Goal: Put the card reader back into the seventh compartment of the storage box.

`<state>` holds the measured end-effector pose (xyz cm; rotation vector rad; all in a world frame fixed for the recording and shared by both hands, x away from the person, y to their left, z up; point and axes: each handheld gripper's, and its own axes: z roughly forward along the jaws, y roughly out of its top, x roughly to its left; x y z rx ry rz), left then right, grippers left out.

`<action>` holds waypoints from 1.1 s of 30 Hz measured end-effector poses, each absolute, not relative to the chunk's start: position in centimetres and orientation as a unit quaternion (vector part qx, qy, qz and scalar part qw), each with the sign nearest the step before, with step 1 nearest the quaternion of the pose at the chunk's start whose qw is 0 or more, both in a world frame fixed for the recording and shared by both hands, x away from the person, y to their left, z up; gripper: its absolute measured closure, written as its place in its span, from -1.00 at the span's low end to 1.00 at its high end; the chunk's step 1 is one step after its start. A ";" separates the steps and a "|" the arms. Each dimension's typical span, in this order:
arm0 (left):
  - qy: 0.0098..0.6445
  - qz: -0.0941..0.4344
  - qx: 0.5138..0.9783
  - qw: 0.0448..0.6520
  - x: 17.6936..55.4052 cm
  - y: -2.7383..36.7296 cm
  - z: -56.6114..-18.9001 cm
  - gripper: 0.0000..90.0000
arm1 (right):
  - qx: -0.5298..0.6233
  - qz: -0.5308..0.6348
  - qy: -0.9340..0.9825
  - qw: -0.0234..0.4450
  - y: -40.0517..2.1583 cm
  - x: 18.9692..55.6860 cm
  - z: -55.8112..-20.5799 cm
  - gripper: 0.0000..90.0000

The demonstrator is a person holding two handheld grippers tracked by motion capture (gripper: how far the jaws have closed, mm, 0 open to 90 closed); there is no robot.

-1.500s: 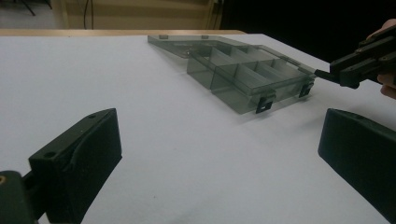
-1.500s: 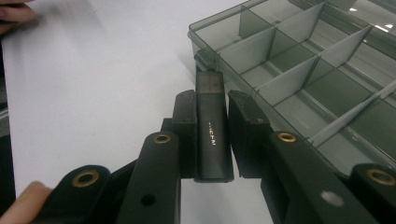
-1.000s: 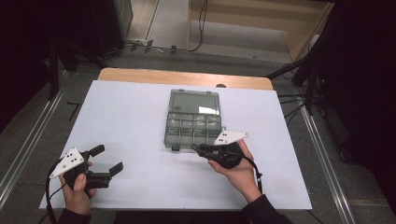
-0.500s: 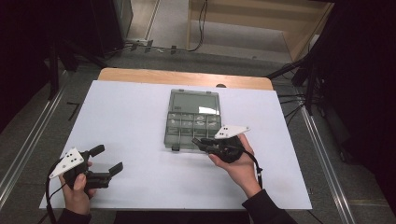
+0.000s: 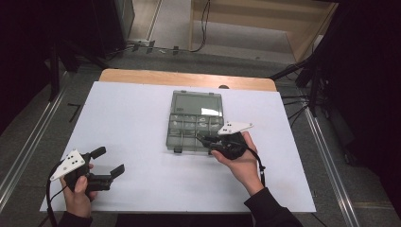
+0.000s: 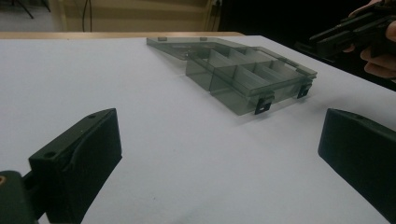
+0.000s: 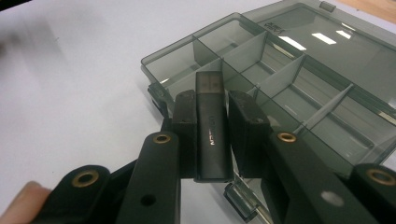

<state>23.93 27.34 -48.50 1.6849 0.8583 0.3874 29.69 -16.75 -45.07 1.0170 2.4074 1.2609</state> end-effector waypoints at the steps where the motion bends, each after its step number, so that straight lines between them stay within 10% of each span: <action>1: 0.366 0.165 0.716 0.571 23.9 27.3 -48.5 -1.00 | 0.348 0.432 0.823 0.119 -16.8 29.8 -45.1 0.59; 33: 0.364 0.165 0.719 0.569 23.9 27.4 -48.5 -1.00 | 0.403 0.401 0.814 0.123 -15.8 32.0 -46.6 0.57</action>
